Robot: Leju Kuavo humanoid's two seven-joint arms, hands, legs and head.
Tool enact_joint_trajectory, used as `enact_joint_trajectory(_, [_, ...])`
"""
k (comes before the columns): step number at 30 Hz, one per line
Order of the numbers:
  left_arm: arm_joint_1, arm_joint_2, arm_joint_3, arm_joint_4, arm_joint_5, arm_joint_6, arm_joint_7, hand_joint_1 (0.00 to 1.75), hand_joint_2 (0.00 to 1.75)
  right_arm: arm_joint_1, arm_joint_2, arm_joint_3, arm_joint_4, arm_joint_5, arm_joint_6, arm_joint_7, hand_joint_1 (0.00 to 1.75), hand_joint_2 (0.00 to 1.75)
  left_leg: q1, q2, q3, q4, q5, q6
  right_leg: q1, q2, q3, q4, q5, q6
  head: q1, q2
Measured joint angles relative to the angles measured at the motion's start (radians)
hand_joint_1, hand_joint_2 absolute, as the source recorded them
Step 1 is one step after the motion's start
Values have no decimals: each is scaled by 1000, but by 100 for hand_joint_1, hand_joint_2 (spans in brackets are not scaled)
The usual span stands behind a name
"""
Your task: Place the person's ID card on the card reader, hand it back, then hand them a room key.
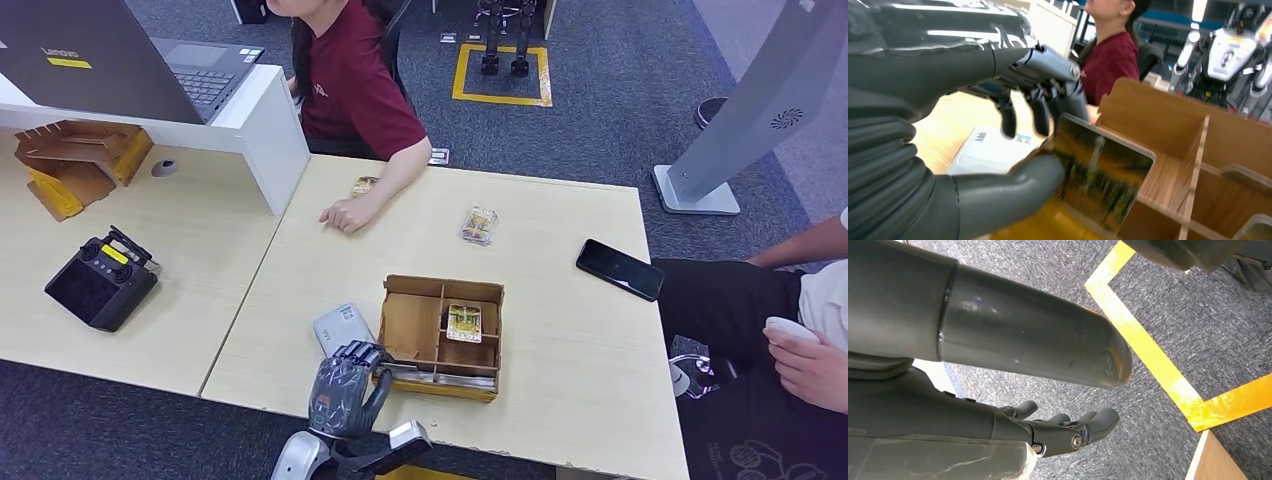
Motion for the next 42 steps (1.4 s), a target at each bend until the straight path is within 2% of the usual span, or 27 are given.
enact_joint_trajectory(19, [-7, 15, 0, 4, 86, 0, -29, 175, 175, 0, 0, -2, 0, -1, -16, -15, 0, 0, 0, 0, 0, 0, 0, 0, 0, 0, 0, 0, 0, 0, 0, 0])
enact_joint_trajectory(24, [8, 22, 0, -35, 131, 1, -55, 175, 175, 0, 0, -7, 0, -2, -14, -11, 0, 0, 0, 0, 0, 0, 0, 0, 0, 0, 0, 0, 0, 0, 0, 0])
enact_joint_trajectory(29, [21, 34, -1, -91, 146, -2, -54, 157, 175, 0, 0, -10, 0, -1, -8, -11, 0, 0, 0, 0, 0, 0, 0, 0, 0, 0, 0, 0, 0, 0, 0, 0])
enact_joint_trajectory(31, [24, 38, -1, -101, 150, -2, -52, 157, 175, 0, 0, -11, 0, -1, -8, -11, 0, 0, 0, 0, 0, 0, 0, 0, 0, 0, 0, 0, 0, 0, 0, 0])
enact_joint_trajectory(35, [25, 42, -1, -111, 155, -2, -51, 0, 175, 0, 0, -12, 0, 0, -8, -11, 0, 0, 0, 0, 0, 0, 0, 0, 0, 0, 0, 0, 0, 0, 0, 0])
enact_joint_trajectory(42, [26, 44, -2, -113, 154, 0, -45, 0, 175, 0, 0, -13, 0, 0, -8, -9, 0, 0, 0, 0, 0, 0, 0, 0, 0, 0, 0, 0, 0, 0, 0, 0])
